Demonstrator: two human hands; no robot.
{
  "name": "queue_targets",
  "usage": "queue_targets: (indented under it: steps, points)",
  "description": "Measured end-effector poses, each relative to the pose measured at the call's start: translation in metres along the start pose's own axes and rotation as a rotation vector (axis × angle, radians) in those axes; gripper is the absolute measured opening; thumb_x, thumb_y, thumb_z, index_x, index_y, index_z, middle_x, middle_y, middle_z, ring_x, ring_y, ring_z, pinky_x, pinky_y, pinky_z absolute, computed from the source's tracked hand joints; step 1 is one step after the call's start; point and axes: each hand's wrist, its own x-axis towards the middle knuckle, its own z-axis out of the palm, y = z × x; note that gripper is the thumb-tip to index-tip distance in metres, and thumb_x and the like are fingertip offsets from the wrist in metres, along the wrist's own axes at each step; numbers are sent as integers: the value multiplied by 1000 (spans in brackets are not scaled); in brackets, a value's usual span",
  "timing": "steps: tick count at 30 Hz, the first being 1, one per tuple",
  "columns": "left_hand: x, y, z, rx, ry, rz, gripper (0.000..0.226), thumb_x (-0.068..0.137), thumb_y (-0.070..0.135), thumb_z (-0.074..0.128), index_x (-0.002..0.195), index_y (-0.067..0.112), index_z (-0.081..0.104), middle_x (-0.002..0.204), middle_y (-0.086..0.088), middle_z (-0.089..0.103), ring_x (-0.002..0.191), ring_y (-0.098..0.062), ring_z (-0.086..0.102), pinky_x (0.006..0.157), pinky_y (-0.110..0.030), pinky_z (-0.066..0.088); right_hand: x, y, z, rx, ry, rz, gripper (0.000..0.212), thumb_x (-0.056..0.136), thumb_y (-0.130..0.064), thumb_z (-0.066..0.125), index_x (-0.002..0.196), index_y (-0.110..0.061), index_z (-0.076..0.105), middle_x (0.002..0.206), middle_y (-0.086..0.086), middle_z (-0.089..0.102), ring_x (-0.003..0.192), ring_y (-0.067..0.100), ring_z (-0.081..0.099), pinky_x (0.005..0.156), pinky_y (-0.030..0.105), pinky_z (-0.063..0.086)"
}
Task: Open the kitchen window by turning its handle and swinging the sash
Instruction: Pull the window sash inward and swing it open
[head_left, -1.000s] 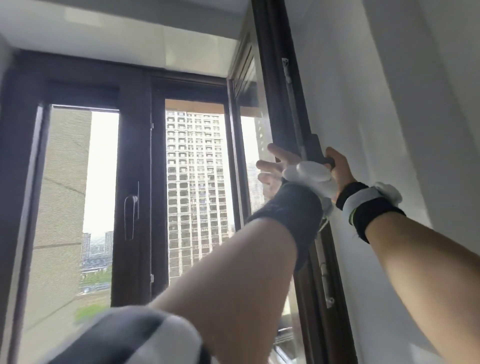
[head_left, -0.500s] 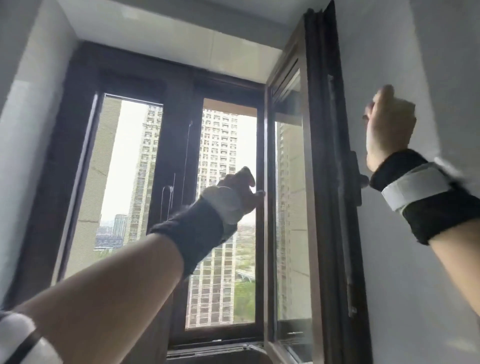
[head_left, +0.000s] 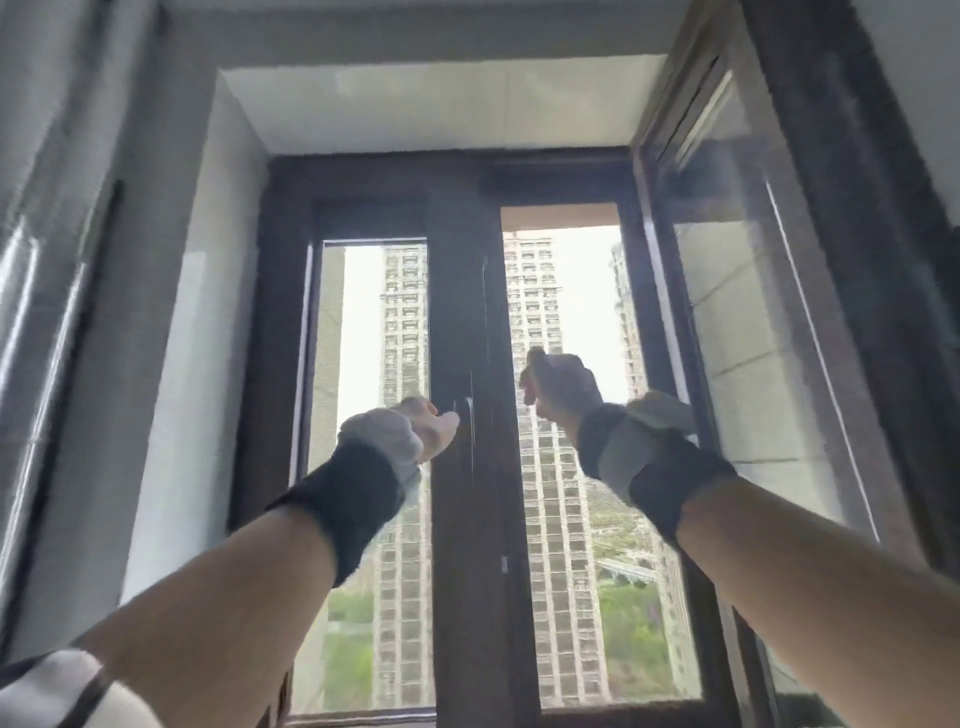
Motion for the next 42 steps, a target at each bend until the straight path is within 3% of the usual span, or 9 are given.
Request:
queue_targets:
  steps: [2, 6, 12, 15, 20, 24, 30, 36, 42]
  points:
    - [9, -2, 8, -21, -69, -40, 60, 101, 38, 48, 144, -3, 55, 143, -28, 62, 131, -44, 62, 110, -49, 51, 11, 29, 19, -69, -66, 72, 39, 108, -32, 45, 99, -6, 73, 86, 11, 69, 65, 16, 58, 65, 27, 52]
    - [34, -7, 32, -151, -116, -99, 72, 100, 56, 40, 151, 5, 48, 154, -19, 52, 139, -39, 53, 119, -52, 43, 31, 74, 52, -255, -159, 85, 43, 109, -32, 50, 132, 0, 67, 132, 23, 70, 118, 36, 68, 106, 41, 54]
    - [52, -5, 60, -376, -139, -85, 66, 102, 56, 42, 149, 9, 47, 131, -15, 63, 120, -33, 63, 109, -49, 52, 29, 111, 86, -518, -267, 149, 55, 107, -56, 46, 82, -10, 64, 87, 10, 71, 78, 25, 66, 74, 31, 52]
    - [63, -5, 64, -437, -119, -40, 62, 104, 53, 49, 140, 4, 59, 133, -19, 67, 123, -36, 66, 95, -42, 58, 36, 115, 94, -424, -305, 128, 49, 101, -55, 57, 85, -9, 62, 84, 11, 72, 73, 25, 66, 78, 35, 59]
    - [63, 2, 69, -796, -170, -90, 36, 108, 35, 57, 100, 2, 69, 91, -12, 75, 73, -26, 69, 82, -41, 64, 45, 127, 105, -430, -254, 88, 38, 94, -45, 67, 100, -8, 67, 104, 17, 80, 86, 28, 77, 78, 40, 61]
    - [59, 3, 77, -945, -162, -75, 44, 111, 42, 46, 85, 8, 56, 65, -3, 47, 53, -17, 42, 52, -30, 39, 52, 137, 109, -464, -253, 125, 49, 94, -56, 65, 96, -7, 70, 98, 15, 81, 76, 25, 70, 75, 33, 57]
    - [72, -1, 88, -813, -53, 35, 51, 111, 48, 40, 74, 14, 47, 60, -2, 41, 43, -16, 40, 42, -23, 38, 77, 140, 111, -660, -328, 105, 69, 85, -74, 60, 83, -7, 78, 83, 8, 82, 73, 26, 76, 87, 37, 64]
    - [100, -11, 97, -494, -4, 119, 45, 109, 56, 35, 105, 14, 51, 103, -16, 52, 95, -25, 51, 92, -39, 50, 88, 147, 119, -684, -328, 106, 69, 84, -79, 60, 73, -10, 67, 60, 0, 72, 61, 20, 64, 80, 31, 59]
    - [127, -20, 40, 411, 224, 508, 72, 100, 70, 33, 60, 14, 56, 53, 1, 49, 46, -18, 46, 54, -28, 37, 91, 142, 118, -766, -365, 179, 83, 65, -98, 54, 77, -16, 56, 97, 9, 77, 94, 32, 77, 95, 46, 59]
